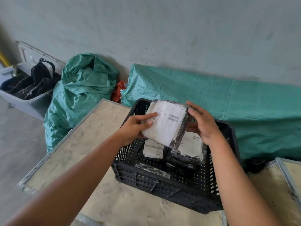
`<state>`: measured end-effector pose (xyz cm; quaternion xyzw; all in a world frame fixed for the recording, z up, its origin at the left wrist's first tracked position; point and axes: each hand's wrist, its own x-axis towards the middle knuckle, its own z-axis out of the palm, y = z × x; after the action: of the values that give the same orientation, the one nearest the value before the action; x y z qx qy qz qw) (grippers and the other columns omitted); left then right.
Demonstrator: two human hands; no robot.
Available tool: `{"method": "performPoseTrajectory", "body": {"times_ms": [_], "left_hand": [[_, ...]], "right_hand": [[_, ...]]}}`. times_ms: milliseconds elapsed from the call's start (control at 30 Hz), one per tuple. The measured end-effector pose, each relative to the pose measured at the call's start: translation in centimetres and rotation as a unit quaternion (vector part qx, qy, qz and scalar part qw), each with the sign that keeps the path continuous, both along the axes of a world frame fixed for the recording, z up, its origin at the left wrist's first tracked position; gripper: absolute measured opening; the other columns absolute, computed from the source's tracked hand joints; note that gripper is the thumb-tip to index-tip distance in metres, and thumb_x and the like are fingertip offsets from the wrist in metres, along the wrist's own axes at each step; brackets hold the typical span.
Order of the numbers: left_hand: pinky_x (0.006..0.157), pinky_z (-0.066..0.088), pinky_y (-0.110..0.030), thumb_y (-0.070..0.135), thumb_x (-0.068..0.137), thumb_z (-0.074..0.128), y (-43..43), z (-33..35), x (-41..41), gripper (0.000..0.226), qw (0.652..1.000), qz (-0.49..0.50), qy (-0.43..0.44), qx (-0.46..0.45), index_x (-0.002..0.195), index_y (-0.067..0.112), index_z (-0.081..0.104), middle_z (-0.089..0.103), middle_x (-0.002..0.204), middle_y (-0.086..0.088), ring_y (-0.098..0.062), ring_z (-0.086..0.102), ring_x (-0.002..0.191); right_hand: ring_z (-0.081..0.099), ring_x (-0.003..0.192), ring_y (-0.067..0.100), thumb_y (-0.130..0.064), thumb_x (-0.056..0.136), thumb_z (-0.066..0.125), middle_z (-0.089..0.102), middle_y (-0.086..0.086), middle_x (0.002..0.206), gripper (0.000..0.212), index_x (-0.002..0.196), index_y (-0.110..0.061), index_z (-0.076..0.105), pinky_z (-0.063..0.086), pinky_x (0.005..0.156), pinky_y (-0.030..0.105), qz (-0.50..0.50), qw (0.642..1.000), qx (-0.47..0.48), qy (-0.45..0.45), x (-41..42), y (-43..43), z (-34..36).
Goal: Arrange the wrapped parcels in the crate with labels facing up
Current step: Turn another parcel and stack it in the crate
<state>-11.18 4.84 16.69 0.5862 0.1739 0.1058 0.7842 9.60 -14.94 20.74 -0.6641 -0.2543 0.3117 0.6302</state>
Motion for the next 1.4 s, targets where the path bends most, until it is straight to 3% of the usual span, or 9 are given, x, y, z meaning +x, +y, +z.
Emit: {"method": "performPoseTrajectory", "body": {"times_ms": [133, 300, 433, 533, 633, 833, 1000, 1167, 1400], "left_hand": [[0.080, 0.061, -0.039, 0.015, 0.093, 0.070, 0.7, -2.7, 1.6, 0.037, 0.996, 0.066, 0.022, -0.061, 0.123, 0.036, 0.075, 0.070, 0.132, 0.001, -0.017, 0.070, 0.103], [0.083, 0.061, -0.047, 0.012, 0.099, 0.065, 1.4, -5.8, 3.9, 0.038, 0.987, 0.101, 0.114, -0.060, 0.116, 0.045, 0.074, 0.069, 0.128, -0.003, -0.026, 0.067, 0.110], [0.081, 0.059, -0.029, 0.008, 0.100, 0.061, 1.9, -7.4, 6.9, 0.045, 0.971, 0.086, 0.200, 0.098, 0.134, 0.037, 0.065, 0.054, 0.144, -0.004, -0.022, 0.064, 0.108], [0.091, 0.057, -0.033, 0.011, 0.099, 0.060, 1.9, -9.5, 7.4, 0.058, 0.931, 0.043, 0.272, 0.242, 0.150, 0.036, 0.048, 0.056, 0.140, -0.008, -0.025, 0.064, 0.106], [0.092, 0.056, -0.038, 0.015, 0.101, 0.059, 2.2, -11.6, 6.7, 0.076, 0.915, -0.019, 0.299, 0.269, 0.162, 0.032, 0.018, 0.056, 0.138, -0.009, -0.026, 0.062, 0.113], [0.104, 0.048, -0.038, 0.014, 0.096, 0.067, 3.1, -13.1, 5.7, 0.091, 0.895, -0.096, 0.323, 0.291, 0.164, 0.025, 0.008, 0.043, 0.153, -0.012, -0.025, 0.052, 0.125], [0.108, 0.047, -0.041, 0.005, 0.084, 0.079, 3.0, -13.5, 5.6, 0.115, 0.888, -0.130, 0.339, 0.281, 0.162, 0.034, -0.001, 0.041, 0.151, -0.011, -0.027, 0.050, 0.128], [0.109, 0.047, -0.045, 0.004, 0.083, 0.079, 2.7, -13.9, 5.4, 0.117, 0.863, -0.133, 0.349, 0.339, 0.161, 0.038, -0.002, 0.039, 0.149, -0.011, -0.029, 0.051, 0.127], [0.109, 0.046, -0.040, 0.009, 0.084, 0.079, 2.0, -13.9, 5.7, 0.113, 0.838, -0.105, 0.356, 0.399, 0.162, 0.034, 0.002, 0.029, 0.159, -0.009, -0.024, 0.049, 0.124]], "right_hand": [[0.054, 0.130, 0.011, -0.058, 0.065, 0.087, 0.055, -0.009, 0.147, 0.077, 0.135, -0.061, 0.054, 0.040, 0.108, 0.049, 0.016, 0.998, -0.033, -0.045, -0.6, 1.3, -2.1], [0.029, 0.149, 0.025, -0.039, 0.073, 0.090, 0.029, -0.002, 0.167, 0.104, 0.157, -0.047, 0.029, 0.027, 0.119, 0.049, 0.061, 0.981, -0.161, -0.094, -0.3, 3.5, -7.2], [0.028, 0.151, 0.023, -0.031, 0.060, 0.100, 0.024, 0.000, 0.168, 0.133, 0.165, -0.027, 0.018, 0.030, 0.117, 0.039, 0.121, 0.951, -0.263, -0.106, -0.8, 5.7, -10.3], [0.031, 0.149, 0.028, -0.031, 0.055, 0.102, 0.026, 0.005, 0.167, 0.142, 0.166, -0.022, 0.013, 0.031, 0.119, 0.044, 0.119, 0.930, -0.326, -0.123, -1.4, 7.0, -12.4], [0.038, 0.144, 0.029, -0.034, 0.049, 0.104, 0.035, 0.007, 0.162, 0.151, 0.165, -0.019, 0.009, 0.035, 0.113, 0.038, 0.138, 0.898, -0.394, -0.139, -1.5, 8.0, -13.2], [0.046, 0.136, 0.030, -0.022, 0.055, 0.102, 0.039, 0.010, 0.158, 0.148, 0.165, -0.017, 0.004, 0.042, 0.109, 0.034, 0.153, 0.861, -0.465, -0.138, -1.7, 9.2, -14.4], [0.032, 0.147, 0.034, -0.021, 0.072, 0.094, -0.002, 0.018, 0.170, 0.142, 0.162, -0.022, -0.016, 0.036, 0.118, 0.039, 0.179, 0.816, -0.532, -0.137, -2.4, 10.5, -14.3], [0.023, 0.152, 0.032, -0.019, 0.080, 0.088, -0.027, 0.016, 0.166, 0.136, 0.161, -0.024, -0.020, 0.032, 0.119, 0.037, 0.169, 0.820, -0.532, -0.128, -2.9, 10.5, -14.7], [0.032, 0.147, 0.033, -0.021, 0.076, 0.091, -0.004, 0.018, 0.169, 0.130, 0.165, -0.017, -0.004, 0.035, 0.115, 0.033, 0.117, 0.848, -0.490, -0.164, -3.7, 9.7, -15.3]]}}
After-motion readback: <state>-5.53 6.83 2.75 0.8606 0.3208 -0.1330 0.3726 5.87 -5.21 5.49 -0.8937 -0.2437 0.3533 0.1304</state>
